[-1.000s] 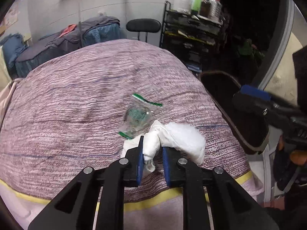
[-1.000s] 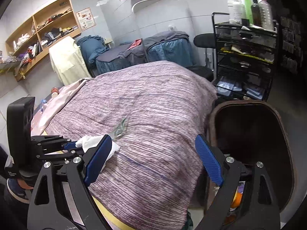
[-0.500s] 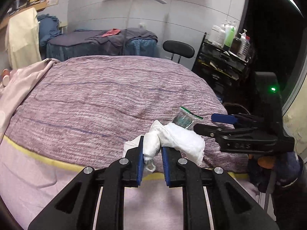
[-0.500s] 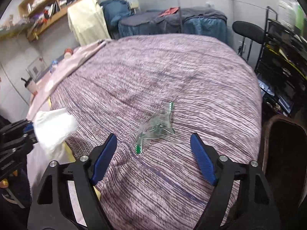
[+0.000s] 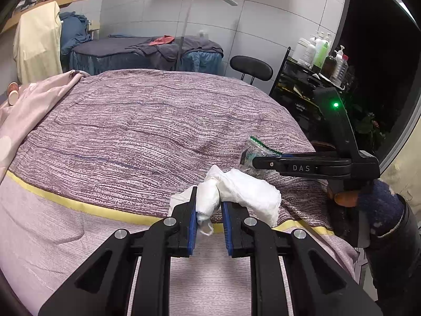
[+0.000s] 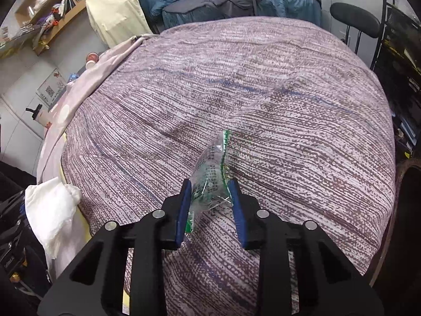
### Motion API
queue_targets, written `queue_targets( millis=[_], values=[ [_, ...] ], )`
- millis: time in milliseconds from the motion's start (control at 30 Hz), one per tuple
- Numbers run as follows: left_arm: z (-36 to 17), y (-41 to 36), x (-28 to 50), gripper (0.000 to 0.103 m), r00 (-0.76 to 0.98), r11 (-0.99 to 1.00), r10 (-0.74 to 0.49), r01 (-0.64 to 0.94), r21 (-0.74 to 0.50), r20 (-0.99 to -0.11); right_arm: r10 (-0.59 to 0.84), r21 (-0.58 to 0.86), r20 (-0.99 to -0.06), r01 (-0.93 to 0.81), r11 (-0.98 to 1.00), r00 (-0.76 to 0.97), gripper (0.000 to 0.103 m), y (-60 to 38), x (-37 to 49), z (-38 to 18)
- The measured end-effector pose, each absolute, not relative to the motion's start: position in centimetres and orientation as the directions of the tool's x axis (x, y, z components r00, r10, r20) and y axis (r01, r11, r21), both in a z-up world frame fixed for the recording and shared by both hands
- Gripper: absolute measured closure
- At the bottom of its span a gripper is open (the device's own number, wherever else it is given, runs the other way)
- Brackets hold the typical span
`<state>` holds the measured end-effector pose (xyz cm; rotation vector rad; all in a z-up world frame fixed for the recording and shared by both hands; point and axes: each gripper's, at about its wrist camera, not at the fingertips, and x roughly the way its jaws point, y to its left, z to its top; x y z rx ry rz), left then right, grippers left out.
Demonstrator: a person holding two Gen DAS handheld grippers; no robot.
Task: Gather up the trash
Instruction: 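Carry the tissue and the clear wrapper over the brown bin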
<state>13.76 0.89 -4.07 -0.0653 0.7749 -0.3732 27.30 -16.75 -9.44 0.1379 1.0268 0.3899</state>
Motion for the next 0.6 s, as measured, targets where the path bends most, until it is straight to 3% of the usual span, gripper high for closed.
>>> queue_targets(
  millis=[600],
  values=[
    [-2.2,-3.2,12.8,0.087,0.647,0.902,-0.411,0.391,-0.183,-0.642,0.395,0.342,-0.616,-0.22,0.914,0.681,0.079,-22.2,18.3,-3.4]
  ],
)
